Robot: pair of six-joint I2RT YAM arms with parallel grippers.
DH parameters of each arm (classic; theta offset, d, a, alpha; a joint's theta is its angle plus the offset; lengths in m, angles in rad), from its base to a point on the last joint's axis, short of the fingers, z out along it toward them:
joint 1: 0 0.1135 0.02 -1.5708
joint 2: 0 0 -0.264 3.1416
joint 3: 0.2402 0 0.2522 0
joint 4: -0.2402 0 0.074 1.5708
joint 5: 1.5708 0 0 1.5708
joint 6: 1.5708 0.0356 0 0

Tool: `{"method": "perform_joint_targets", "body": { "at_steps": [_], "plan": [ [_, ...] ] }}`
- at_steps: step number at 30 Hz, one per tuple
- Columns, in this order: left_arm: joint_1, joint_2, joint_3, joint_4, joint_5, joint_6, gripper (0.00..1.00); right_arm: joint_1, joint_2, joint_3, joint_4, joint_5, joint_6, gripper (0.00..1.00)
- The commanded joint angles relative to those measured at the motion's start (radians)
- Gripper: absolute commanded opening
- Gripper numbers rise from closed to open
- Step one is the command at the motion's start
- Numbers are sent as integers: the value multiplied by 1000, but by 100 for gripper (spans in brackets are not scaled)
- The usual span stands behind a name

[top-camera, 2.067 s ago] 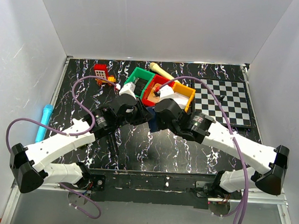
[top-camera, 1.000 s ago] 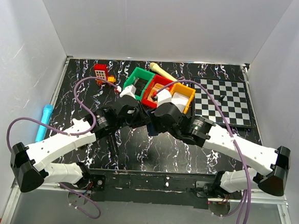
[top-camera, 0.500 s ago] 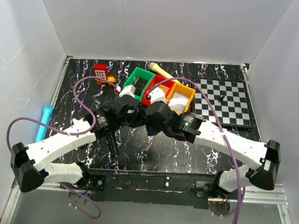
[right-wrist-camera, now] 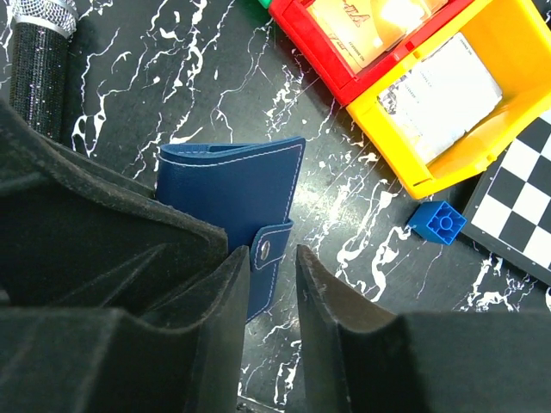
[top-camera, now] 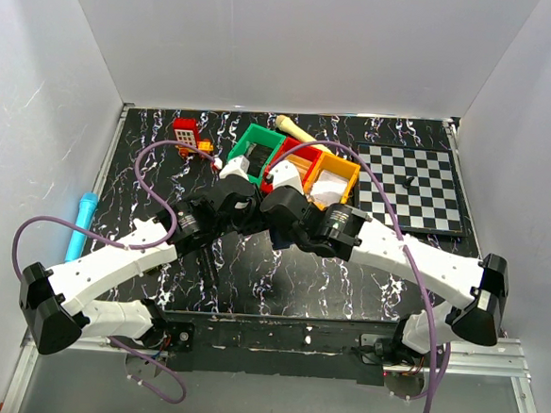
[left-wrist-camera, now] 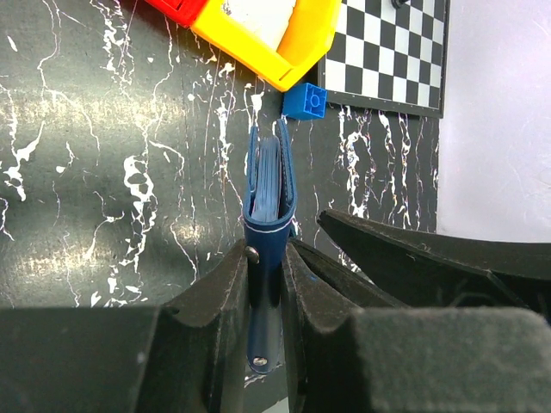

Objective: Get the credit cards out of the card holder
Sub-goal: Open the card holder at the center of the board.

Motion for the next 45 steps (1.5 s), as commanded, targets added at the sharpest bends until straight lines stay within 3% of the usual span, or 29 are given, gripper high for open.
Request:
{"method": "perform_joint_targets", "body": {
  "at_steps": [1,16,22,45],
  "plan": [
    [-9,-33,44,24,37,-15,0,-12,21,32,-42,68,8,33],
    [-8,-46,43,25,34,-6,0,-15,38,32,-51,45,8,17],
    [-8,-50,40,25,26,0,0,-15,29,25,-51,35,8,1],
    [-8,-63,9,8,-21,-4,0,-121,-163,-153,96,-214,42,1]
  ]
}}
